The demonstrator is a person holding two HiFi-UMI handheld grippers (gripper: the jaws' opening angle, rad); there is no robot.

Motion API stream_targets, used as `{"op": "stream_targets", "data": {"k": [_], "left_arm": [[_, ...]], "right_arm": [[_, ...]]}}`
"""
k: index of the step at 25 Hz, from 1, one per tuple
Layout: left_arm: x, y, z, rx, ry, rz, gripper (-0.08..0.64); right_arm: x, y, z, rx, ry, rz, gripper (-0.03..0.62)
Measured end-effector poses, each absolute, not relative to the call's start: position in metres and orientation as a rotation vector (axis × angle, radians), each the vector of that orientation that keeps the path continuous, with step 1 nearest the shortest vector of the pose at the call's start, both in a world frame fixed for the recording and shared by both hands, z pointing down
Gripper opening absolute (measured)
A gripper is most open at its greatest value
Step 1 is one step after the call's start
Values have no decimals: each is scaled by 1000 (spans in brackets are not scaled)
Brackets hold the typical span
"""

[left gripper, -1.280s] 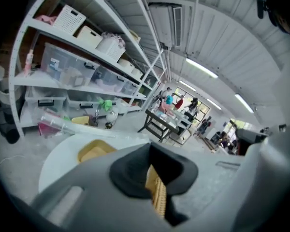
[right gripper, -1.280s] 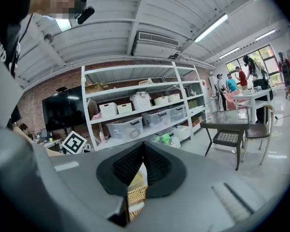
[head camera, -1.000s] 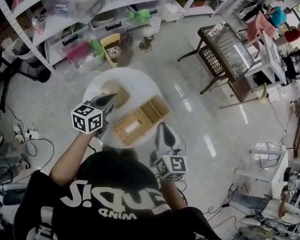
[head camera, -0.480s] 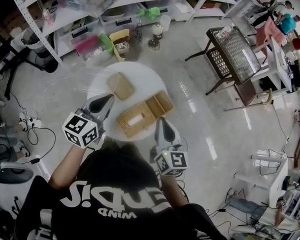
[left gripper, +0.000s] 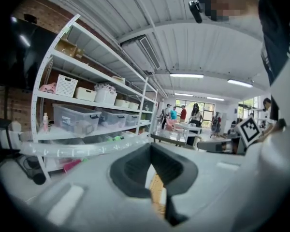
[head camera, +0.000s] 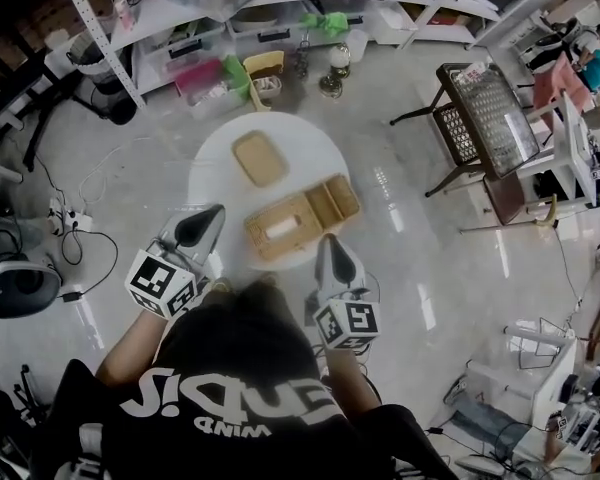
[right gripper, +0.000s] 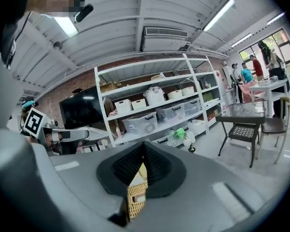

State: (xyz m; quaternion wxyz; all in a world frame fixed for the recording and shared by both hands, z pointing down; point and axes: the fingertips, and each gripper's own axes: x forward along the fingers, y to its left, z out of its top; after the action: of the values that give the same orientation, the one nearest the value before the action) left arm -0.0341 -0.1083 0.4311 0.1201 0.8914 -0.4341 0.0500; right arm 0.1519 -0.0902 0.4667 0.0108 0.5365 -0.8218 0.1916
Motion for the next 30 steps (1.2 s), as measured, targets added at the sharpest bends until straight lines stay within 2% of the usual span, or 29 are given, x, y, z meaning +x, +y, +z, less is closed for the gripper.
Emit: {"op": "stream_targets", "data": {"k": [15,30], "left_arm": [[-99,-40,443,2670,-1263,192,0],[-105,-23,452,2686,-1244,161,0]], "right_arm": [[83,-15,466,1792,-2505,539,-2],[71,18,460,1850,-2480,468,-2]]}}
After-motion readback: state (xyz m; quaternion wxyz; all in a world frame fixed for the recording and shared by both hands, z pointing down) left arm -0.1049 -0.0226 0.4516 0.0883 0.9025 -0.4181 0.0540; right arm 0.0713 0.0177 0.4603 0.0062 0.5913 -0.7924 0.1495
